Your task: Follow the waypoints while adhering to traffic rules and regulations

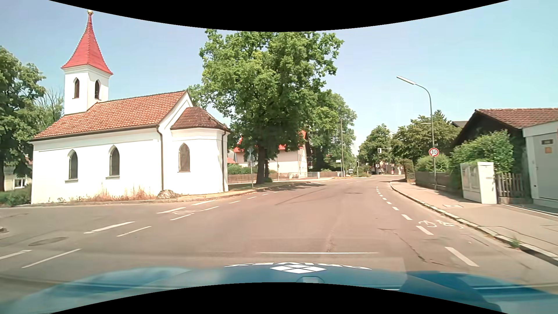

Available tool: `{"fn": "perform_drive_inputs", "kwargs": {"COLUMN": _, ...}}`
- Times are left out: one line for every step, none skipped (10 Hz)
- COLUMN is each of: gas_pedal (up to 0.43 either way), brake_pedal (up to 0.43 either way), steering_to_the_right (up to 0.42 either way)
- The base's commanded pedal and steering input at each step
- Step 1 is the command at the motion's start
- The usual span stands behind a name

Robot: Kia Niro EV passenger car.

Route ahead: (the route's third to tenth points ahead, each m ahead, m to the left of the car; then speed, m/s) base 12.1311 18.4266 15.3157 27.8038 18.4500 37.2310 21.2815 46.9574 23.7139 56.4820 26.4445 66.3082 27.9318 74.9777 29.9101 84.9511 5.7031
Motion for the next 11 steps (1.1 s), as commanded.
{"fn": "perform_drive_inputs", "kwargs": {"gas_pedal": 0.000, "brake_pedal": 0.000, "steering_to_the_right": -0.237}}
{"fn": "perform_drive_inputs", "kwargs": {"gas_pedal": 0.000, "brake_pedal": 0.000, "steering_to_the_right": -0.248}}
{"fn": "perform_drive_inputs", "kwargs": {"gas_pedal": 0.008, "brake_pedal": 0.000, "steering_to_the_right": -0.270}}
{"fn": "perform_drive_inputs", "kwargs": {"gas_pedal": 0.039, "brake_pedal": 0.000, "steering_to_the_right": -0.291}}
{"fn": "perform_drive_inputs", "kwargs": {"gas_pedal": 0.079, "brake_pedal": 0.000, "steering_to_the_right": -0.320}}
{"fn": "perform_drive_inputs", "kwargs": {"gas_pedal": 0.087, "brake_pedal": 0.000, "steering_to_the_right": -0.341}}
{"fn": "perform_drive_inputs", "kwargs": {"gas_pedal": 0.087, "brake_pedal": 0.000, "steering_to_the_right": -0.352}}
{"fn": "perform_drive_inputs", "kwargs": {"gas_pedal": 0.087, "brake_pedal": 0.000, "steering_to_the_right": -0.353}}
{"fn": "perform_drive_inputs", "kwargs": {"gas_pedal": 0.087, "brake_pedal": 0.000, "steering_to_the_right": -0.361}}
{"fn": "perform_drive_inputs", "kwargs": {"gas_pedal": 0.087, "brake_pedal": 0.000, "steering_to_the_right": -0.374}}
{"fn": "perform_drive_inputs", "kwargs": {"gas_pedal": 0.087, "brake_pedal": 0.000, "steering_to_the_right": -0.382}}
